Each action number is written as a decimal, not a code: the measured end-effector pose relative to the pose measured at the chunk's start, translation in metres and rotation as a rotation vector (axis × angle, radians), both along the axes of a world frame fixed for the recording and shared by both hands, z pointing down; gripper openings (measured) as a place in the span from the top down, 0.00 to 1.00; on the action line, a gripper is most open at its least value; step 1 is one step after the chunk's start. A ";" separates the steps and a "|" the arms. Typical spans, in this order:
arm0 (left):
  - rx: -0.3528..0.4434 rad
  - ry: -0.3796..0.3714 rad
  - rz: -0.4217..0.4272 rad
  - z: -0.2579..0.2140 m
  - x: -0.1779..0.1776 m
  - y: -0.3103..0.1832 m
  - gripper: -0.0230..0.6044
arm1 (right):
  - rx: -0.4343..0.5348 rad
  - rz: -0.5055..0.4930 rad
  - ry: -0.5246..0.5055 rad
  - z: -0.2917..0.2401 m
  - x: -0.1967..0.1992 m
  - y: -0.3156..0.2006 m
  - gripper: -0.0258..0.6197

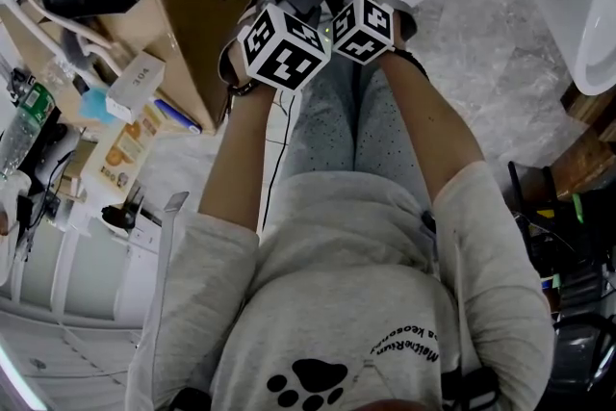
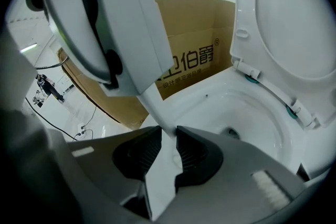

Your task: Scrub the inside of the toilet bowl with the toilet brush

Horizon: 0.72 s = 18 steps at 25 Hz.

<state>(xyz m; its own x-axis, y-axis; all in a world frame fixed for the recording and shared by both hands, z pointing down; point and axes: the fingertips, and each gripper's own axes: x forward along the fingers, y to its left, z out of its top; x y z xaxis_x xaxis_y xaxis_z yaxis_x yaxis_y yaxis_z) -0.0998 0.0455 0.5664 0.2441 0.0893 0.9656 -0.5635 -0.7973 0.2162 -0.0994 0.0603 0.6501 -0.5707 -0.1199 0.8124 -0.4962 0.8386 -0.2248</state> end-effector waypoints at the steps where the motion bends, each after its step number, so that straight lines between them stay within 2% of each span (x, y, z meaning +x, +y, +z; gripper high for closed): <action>1: -0.001 -0.003 -0.003 0.000 -0.001 -0.001 0.72 | -0.002 0.000 -0.003 0.000 -0.001 -0.001 0.83; 18: 0.010 -0.047 -0.050 0.011 -0.009 -0.035 0.72 | -0.020 -0.003 -0.020 0.017 -0.011 -0.032 0.83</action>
